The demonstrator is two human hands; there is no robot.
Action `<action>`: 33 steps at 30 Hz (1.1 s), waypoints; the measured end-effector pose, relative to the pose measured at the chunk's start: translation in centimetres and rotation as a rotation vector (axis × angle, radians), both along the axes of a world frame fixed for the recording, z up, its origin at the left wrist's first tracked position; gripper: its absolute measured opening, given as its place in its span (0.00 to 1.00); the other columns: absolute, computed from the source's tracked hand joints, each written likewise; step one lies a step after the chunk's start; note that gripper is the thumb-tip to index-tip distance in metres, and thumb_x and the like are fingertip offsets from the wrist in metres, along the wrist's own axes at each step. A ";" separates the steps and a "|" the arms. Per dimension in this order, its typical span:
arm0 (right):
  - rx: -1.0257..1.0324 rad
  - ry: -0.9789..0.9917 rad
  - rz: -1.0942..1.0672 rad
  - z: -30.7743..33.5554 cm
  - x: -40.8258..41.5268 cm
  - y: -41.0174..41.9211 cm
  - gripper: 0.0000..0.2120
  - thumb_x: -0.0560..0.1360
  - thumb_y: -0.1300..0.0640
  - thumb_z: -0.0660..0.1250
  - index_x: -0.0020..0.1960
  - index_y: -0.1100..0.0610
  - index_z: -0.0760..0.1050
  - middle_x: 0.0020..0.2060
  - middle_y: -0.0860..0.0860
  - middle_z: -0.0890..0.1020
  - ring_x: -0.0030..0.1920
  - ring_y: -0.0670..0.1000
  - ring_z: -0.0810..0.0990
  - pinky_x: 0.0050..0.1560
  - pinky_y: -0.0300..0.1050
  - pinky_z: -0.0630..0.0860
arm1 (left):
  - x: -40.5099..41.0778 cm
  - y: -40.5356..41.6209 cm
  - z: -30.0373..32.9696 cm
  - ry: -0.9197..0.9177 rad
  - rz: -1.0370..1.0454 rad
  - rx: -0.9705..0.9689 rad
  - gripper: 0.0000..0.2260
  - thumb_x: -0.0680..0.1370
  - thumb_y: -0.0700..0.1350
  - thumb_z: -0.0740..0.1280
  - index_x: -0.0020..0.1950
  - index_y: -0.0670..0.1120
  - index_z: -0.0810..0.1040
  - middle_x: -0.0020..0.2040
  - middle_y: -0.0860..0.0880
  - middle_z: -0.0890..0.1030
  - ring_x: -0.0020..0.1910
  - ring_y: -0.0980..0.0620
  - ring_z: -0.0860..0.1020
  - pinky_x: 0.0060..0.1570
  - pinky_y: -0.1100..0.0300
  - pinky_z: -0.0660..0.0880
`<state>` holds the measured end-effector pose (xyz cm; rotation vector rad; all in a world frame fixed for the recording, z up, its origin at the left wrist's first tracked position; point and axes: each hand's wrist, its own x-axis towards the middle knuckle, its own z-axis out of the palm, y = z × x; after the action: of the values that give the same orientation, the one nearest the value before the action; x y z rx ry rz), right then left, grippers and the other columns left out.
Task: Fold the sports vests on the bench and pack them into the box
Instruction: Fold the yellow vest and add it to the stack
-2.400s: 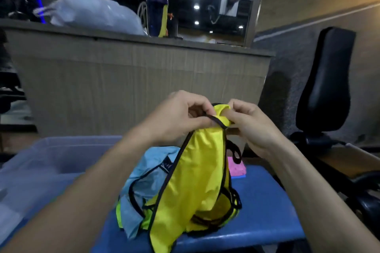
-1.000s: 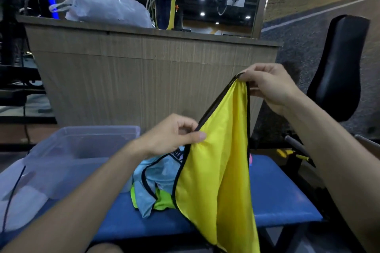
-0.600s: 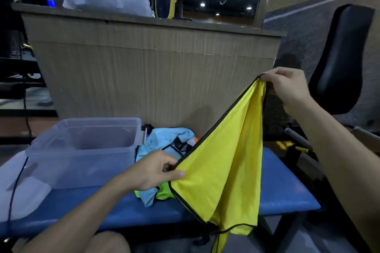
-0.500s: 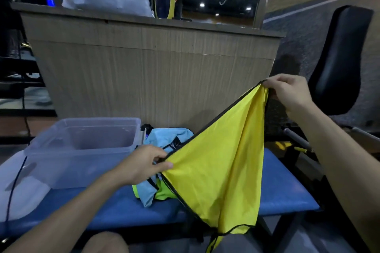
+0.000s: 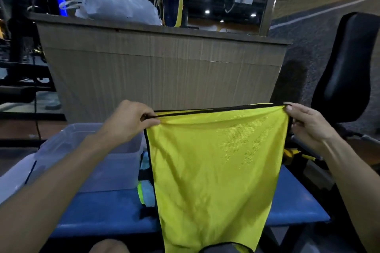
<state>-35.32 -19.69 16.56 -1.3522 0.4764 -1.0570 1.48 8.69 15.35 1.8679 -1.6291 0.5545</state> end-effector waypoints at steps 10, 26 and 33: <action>0.023 0.088 -0.008 -1.7 -1.3 -1.1 0.27 0.60 0.48 0.81 0.53 0.61 0.82 0.39 0.51 0.85 0.39 0.46 0.82 0.41 0.38 0.81 | -0.5 0.8 0.5 0.910 -0.319 0.005 0.09 0.74 0.43 0.74 0.54 0.49 0.87 0.46 0.44 0.87 0.48 0.56 0.83 0.52 0.64 0.78; -0.633 0.626 -0.141 -2.0 -2.6 -1.3 0.04 0.79 0.61 0.69 0.47 0.60 0.82 0.38 0.47 0.84 0.38 0.42 0.81 0.41 0.29 0.75 | 1.2 0.8 0.9 1.084 -0.542 0.145 0.27 0.58 0.63 0.84 0.44 0.44 0.85 0.39 0.48 0.80 0.37 0.57 0.78 0.39 0.67 0.78; 0.187 0.230 0.055 -1.9 0.5 1.2 0.16 0.84 0.54 0.59 0.55 0.64 0.80 0.46 0.57 0.86 0.44 0.53 0.85 0.44 0.46 0.82 | -0.3 -3.5 0.7 0.938 0.096 0.116 0.12 0.71 0.53 0.79 0.44 0.44 0.86 0.43 0.46 0.84 0.45 0.47 0.80 0.42 0.59 0.75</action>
<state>-34.82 -18.49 14.66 -1.3177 0.6869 -0.7945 1.21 5.21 16.03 1.8542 -0.9466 -0.3700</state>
